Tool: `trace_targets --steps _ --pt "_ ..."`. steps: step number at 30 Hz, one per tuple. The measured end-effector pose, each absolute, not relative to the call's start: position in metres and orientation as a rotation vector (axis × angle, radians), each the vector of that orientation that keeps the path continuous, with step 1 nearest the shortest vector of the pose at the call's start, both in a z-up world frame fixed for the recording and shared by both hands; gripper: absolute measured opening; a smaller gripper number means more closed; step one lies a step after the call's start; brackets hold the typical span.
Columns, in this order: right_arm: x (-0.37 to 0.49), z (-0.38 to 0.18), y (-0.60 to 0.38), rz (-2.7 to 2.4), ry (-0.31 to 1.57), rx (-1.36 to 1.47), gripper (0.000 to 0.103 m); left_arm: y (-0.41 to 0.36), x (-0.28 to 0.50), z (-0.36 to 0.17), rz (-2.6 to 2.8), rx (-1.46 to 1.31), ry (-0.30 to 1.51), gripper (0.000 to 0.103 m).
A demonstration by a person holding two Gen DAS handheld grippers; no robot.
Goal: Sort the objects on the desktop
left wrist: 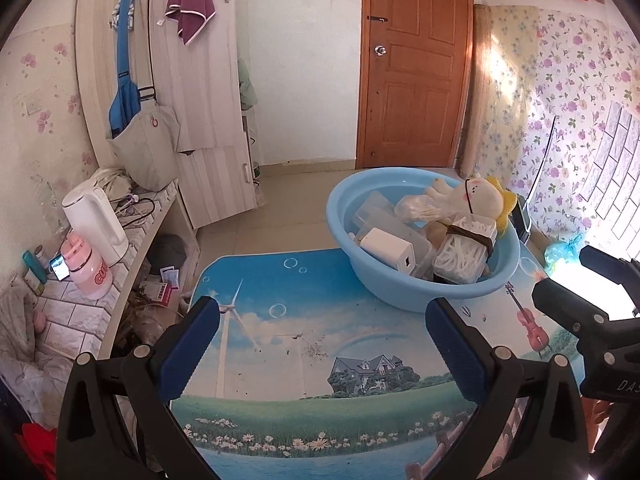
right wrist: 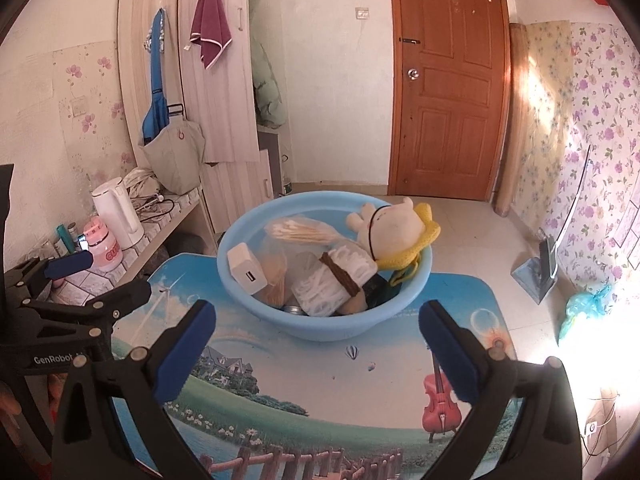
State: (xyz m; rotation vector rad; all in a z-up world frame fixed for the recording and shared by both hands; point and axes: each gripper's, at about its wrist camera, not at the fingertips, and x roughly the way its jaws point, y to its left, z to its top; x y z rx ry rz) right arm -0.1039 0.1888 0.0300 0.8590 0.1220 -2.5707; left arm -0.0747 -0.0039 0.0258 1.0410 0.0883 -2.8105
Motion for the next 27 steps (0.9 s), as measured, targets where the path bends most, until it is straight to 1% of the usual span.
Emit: trace_targets --steps 7,12,27 --pt "-0.104 0.027 0.195 -2.603 0.085 0.909 0.103 0.001 -0.069 0.027 -2.806 1.011 0.057 0.103" --pt "-0.102 0.026 0.196 -2.616 0.078 0.910 0.103 -0.002 -0.067 0.024 -2.830 1.043 0.141 0.103" --pt "-0.097 0.028 0.196 -2.602 0.075 0.913 0.103 0.000 -0.063 0.021 -2.856 1.073 0.158 0.103"
